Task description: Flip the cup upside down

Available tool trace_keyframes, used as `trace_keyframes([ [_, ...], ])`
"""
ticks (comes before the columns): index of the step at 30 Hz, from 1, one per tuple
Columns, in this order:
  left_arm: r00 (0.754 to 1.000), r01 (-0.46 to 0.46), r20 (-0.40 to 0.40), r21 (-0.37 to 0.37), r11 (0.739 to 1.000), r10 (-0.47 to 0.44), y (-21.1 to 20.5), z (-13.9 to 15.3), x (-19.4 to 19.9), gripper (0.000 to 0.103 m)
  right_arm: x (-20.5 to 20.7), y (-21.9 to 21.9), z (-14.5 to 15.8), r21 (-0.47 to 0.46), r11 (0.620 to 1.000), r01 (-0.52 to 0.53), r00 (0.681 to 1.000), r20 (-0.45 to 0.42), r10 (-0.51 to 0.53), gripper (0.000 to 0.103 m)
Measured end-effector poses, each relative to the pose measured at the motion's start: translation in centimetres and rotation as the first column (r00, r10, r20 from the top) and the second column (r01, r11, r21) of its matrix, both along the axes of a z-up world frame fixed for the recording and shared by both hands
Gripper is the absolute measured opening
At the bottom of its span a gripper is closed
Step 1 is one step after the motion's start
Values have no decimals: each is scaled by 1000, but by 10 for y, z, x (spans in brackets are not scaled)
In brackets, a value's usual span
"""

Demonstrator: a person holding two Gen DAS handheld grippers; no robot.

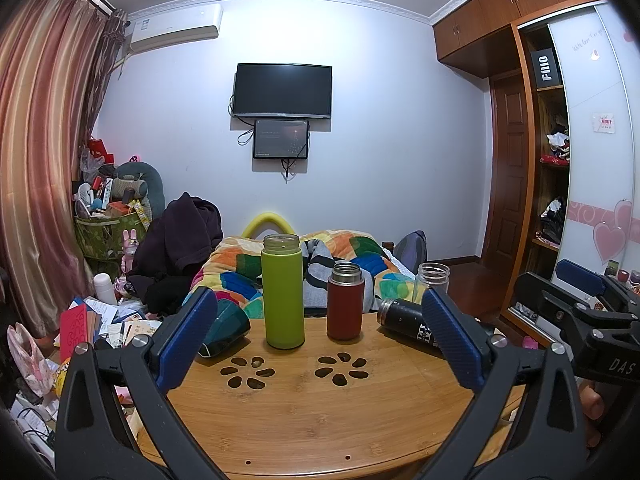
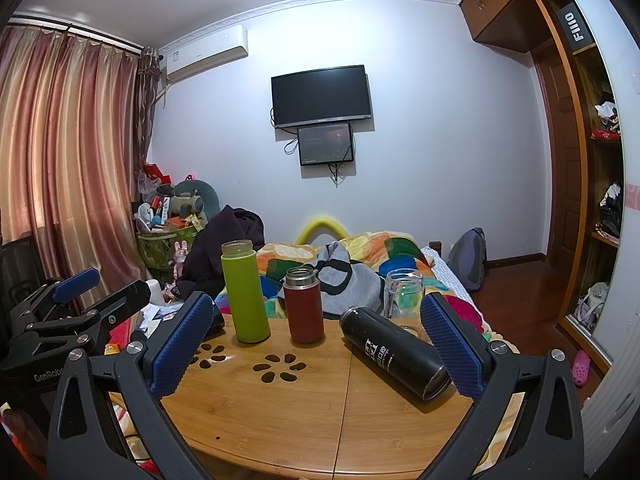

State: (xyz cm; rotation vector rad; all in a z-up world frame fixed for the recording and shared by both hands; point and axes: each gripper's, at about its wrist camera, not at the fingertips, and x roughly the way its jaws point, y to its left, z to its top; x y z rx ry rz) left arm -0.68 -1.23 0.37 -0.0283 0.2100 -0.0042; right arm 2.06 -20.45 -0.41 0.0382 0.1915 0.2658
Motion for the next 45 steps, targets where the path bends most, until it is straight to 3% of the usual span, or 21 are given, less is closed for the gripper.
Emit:
trace_keyframes([
  [21, 1000, -1, -11, -4, 1000, 1, -1, 2, 2, 103, 0, 1, 1, -1, 1000, 0, 1000, -1, 0, 103],
  [30, 999, -12, -44, -4, 1000, 12, 1, -6, 23, 103, 13, -1, -7, 7, 1000, 1, 1000, -23, -1, 103],
  [36, 993, -9, -121, -11, 1000, 8, 15, -19, 81, 103, 29, -16, -22, 17, 1000, 22, 997, -68, -21, 103],
  [42, 956, -35, -292, -20, 999, 27, 33, -47, 175, 103, 47, -36, -38, 50, 998, 41, 991, -132, -34, 103],
  [45, 938, -66, -344, -78, 995, 35, 50, -58, 215, 103, 56, -43, -47, 57, 997, 48, 986, -164, -38, 103],
])
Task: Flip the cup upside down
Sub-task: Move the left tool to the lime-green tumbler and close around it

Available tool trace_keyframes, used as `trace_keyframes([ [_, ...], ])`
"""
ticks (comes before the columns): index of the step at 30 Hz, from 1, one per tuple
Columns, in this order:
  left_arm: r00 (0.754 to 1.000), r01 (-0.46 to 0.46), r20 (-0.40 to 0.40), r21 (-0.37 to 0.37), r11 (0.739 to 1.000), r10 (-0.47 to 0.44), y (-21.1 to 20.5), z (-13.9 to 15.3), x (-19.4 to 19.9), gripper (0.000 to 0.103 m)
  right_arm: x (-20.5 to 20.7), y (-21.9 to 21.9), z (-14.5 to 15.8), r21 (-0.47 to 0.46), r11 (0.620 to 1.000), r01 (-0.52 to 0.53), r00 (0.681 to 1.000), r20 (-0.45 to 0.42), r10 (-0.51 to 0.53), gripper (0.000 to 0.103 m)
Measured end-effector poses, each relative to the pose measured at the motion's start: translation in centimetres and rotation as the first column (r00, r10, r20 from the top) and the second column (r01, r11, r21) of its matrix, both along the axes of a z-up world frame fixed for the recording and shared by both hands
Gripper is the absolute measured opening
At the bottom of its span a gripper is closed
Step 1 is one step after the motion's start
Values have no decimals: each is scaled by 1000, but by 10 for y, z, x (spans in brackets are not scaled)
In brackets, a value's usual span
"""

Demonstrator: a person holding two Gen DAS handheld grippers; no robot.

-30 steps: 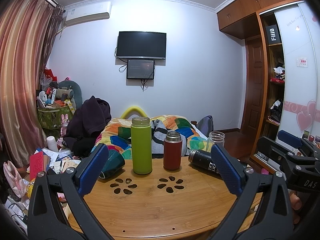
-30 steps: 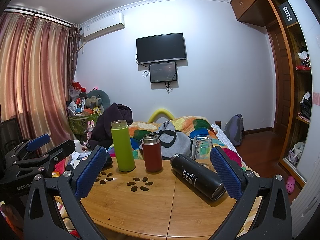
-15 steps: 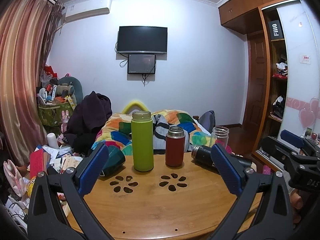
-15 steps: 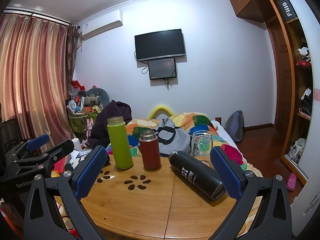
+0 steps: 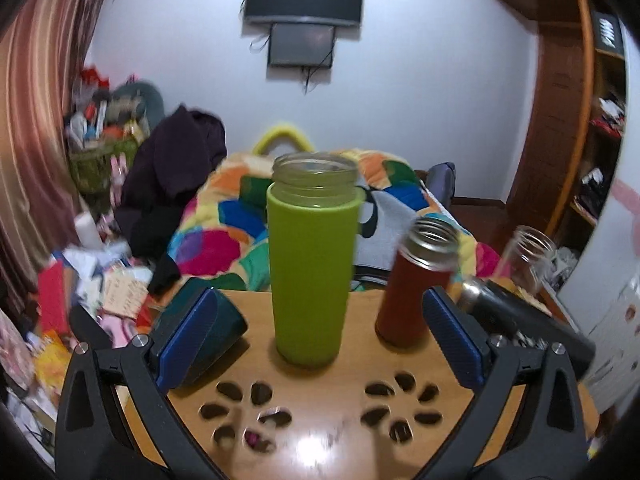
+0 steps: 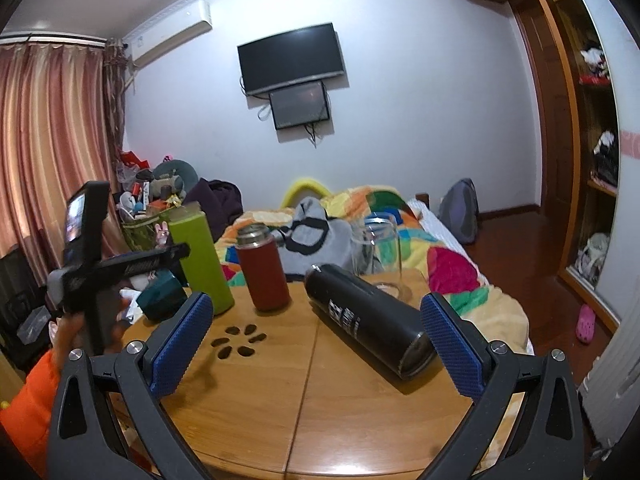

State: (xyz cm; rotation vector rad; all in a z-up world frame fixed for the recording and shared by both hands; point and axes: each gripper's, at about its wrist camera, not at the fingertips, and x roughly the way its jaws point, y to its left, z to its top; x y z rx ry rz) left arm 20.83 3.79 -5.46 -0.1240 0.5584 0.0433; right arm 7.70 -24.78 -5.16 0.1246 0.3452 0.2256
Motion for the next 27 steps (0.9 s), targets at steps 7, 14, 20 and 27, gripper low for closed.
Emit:
trace_keyframes([
  [7, 999, -30, -14, -6, 1000, 29, 6, -8, 40, 101, 15, -4, -15, -10, 1000, 6, 998, -58, -7, 103],
  [14, 999, -17, -37, 57, 998, 19, -3, -14, 52, 63, 23, 2, -23, -19, 1000, -10, 995, -100, 8, 103],
  [20, 999, 20, -49, 57, 998, -17, -3, -12, 42, 62, 22, 8, -25, -39, 999, -21, 995, -99, 17, 103],
  [27, 991, 118, -70, 81, 990, -112, -15, -5, 3, 62, 20, 8, -25, -39, 999, -29, 995, -97, 25, 103],
])
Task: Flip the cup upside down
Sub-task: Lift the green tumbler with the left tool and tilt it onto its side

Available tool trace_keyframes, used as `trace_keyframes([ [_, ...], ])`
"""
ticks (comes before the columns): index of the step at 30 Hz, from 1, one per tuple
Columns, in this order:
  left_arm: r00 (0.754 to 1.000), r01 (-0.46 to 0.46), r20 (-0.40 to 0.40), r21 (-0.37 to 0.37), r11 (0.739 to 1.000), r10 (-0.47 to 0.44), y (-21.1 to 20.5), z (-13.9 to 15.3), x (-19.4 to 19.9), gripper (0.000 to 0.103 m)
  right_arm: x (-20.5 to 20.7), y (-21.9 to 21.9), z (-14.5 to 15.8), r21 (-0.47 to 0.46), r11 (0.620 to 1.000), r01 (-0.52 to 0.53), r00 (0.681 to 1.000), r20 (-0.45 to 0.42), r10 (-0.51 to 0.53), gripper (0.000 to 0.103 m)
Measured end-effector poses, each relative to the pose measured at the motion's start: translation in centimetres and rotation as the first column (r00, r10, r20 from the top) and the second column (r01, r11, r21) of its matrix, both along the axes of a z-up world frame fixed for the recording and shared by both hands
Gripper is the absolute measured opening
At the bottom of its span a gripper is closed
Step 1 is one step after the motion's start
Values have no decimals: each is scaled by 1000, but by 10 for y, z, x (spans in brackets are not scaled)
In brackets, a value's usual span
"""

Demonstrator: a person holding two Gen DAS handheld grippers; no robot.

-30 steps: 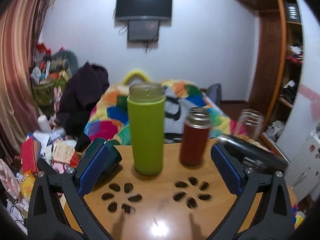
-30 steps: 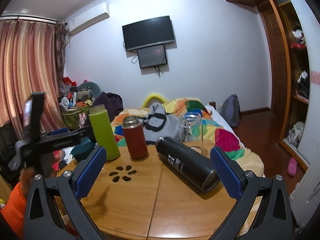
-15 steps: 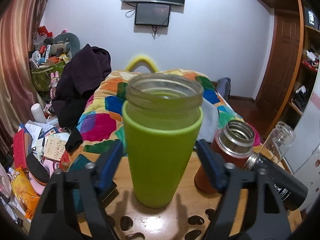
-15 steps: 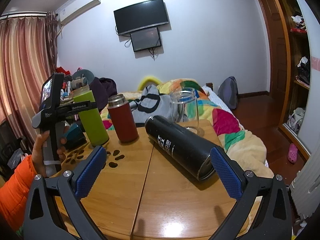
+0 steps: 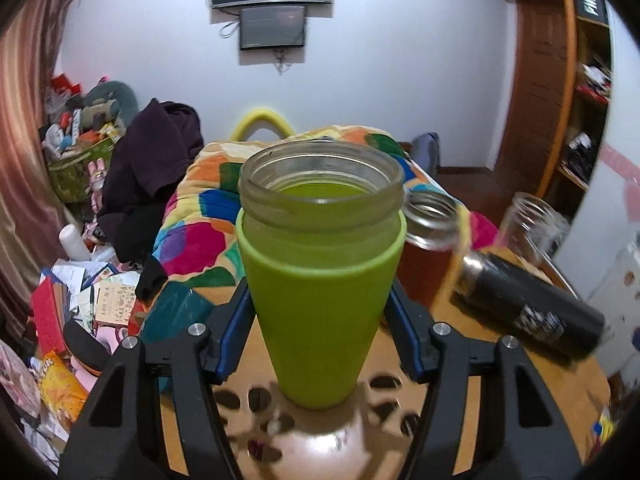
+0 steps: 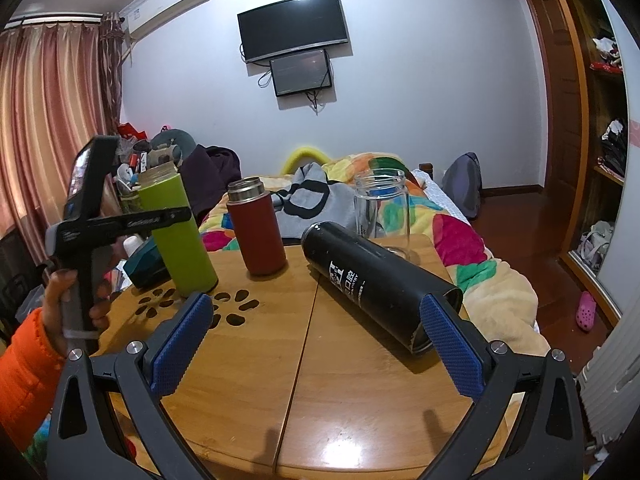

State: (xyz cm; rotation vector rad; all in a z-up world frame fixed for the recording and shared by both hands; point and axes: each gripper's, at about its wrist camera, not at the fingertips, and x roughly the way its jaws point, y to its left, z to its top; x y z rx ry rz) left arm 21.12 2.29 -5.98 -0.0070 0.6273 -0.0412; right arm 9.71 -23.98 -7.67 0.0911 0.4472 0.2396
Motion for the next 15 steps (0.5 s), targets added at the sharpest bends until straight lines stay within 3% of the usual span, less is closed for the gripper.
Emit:
trace_keyframes([
  [8, 981, 192, 13, 75, 979, -193, -41, 9, -66, 62, -9, 5, -11, -10, 1000, -27, 1000, 2, 27, 103],
  [15, 929, 370, -14, 33, 928, -370, -74, 19, -103, 62, -28, 17, -16, -57, 995, -79, 997, 16, 80, 103],
])
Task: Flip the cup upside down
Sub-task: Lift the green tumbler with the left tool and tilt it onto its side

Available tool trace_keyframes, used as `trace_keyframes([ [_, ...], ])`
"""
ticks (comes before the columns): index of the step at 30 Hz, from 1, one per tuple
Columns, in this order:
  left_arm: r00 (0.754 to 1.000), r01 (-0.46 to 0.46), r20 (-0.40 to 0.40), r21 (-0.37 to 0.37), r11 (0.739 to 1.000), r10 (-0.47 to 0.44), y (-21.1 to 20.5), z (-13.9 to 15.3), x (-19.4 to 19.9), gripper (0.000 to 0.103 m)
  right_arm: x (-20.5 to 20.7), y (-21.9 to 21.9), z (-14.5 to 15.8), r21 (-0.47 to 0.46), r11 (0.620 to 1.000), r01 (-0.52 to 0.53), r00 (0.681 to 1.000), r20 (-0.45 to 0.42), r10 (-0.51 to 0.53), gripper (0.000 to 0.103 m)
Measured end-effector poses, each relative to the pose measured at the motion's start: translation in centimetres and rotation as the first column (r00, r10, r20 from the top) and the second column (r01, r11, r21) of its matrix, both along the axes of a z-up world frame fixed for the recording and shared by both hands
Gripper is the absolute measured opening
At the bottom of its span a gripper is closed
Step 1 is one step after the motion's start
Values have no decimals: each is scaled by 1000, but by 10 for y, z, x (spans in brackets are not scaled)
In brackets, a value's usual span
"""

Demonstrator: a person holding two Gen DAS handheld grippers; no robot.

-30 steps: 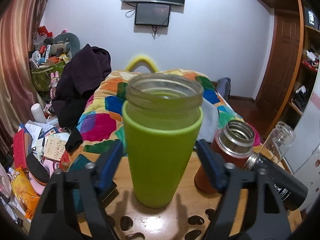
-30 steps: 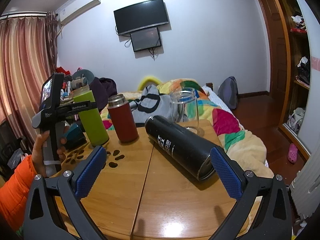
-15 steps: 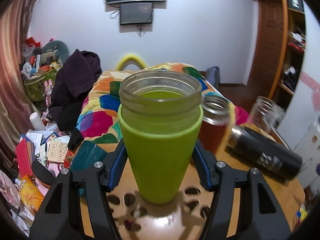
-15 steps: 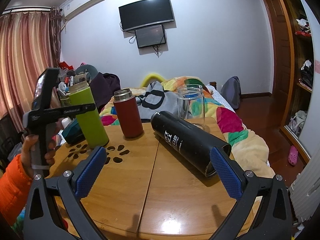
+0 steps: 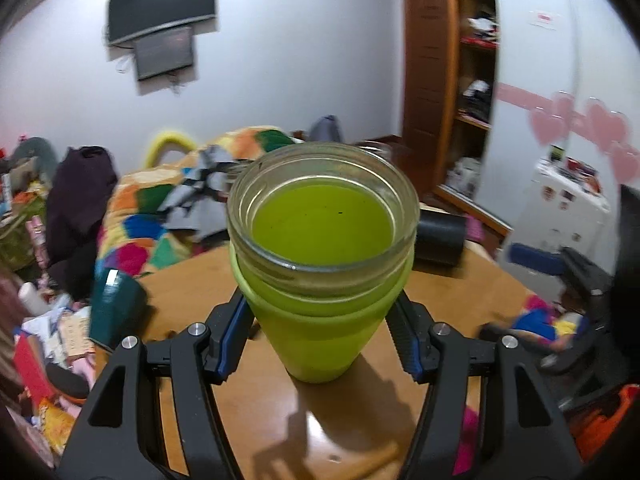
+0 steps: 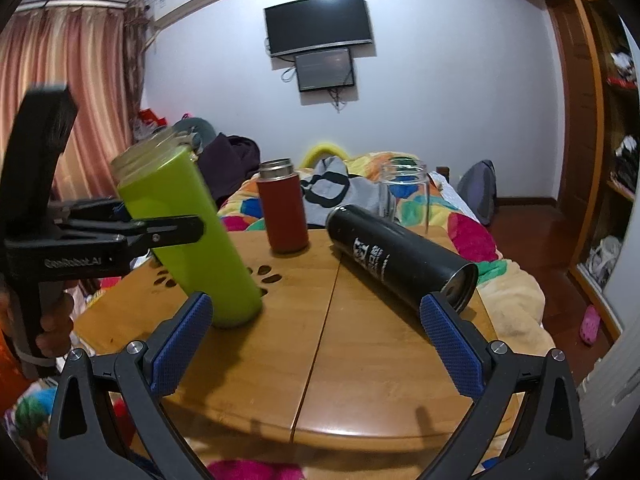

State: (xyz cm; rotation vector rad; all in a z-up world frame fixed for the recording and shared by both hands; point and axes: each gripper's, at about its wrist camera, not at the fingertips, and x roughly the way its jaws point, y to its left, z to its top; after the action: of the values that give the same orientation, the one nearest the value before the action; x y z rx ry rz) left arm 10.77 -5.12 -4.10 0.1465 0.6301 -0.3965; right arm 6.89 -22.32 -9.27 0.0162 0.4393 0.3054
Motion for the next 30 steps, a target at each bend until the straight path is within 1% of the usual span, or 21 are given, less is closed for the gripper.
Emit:
trace_keyframes([
  [4, 998, 60, -35, -12, 998, -60, -10, 4, -5, 62, -11, 9, -5, -35, 999, -42, 999, 17, 42, 103],
  [8, 995, 73, -71, -42, 996, -76, -9, 6, -1, 62, -10, 19, -12, -44, 994, -101, 995, 14, 102, 103],
  [13, 988, 53, -133, -150, 987, -73, 13, 3, 12, 62, 15, 41, -25, -57, 980, -191, 982, -22, 190, 103],
  [16, 986, 49, -149, -197, 979, -79, 20, 2, 16, 62, 30, 60, -33, -97, 970, -224, 974, -44, 220, 102],
  [18, 985, 53, -152, -218, 974, -87, 24, 1, 18, 62, 39, 68, -35, -108, 964, -245, 969, -54, 240, 98],
  [20, 984, 56, -154, -235, 970, -94, 28, 1, 19, 62, 48, 73, -38, -104, 957, -271, 961, -76, 264, 88],
  [21, 983, 57, -154, -238, 970, -96, 28, 1, 19, 62, 52, 76, -39, -102, 955, -280, 959, -85, 272, 86],
  [23, 982, 60, -158, -250, 966, -102, 30, 0, 21, 62, 56, 81, -42, -99, 951, -293, 954, -100, 283, 73],
  [24, 982, 61, -159, -255, 965, -104, 31, 0, 22, 62, 58, 82, -42, -94, 948, -305, 949, -111, 295, 69],
  [30, 980, 65, -164, -286, 956, -116, 35, -1, 24, 63, 53, 87, -42, -104, 948, -300, 951, -114, 288, 67],
])
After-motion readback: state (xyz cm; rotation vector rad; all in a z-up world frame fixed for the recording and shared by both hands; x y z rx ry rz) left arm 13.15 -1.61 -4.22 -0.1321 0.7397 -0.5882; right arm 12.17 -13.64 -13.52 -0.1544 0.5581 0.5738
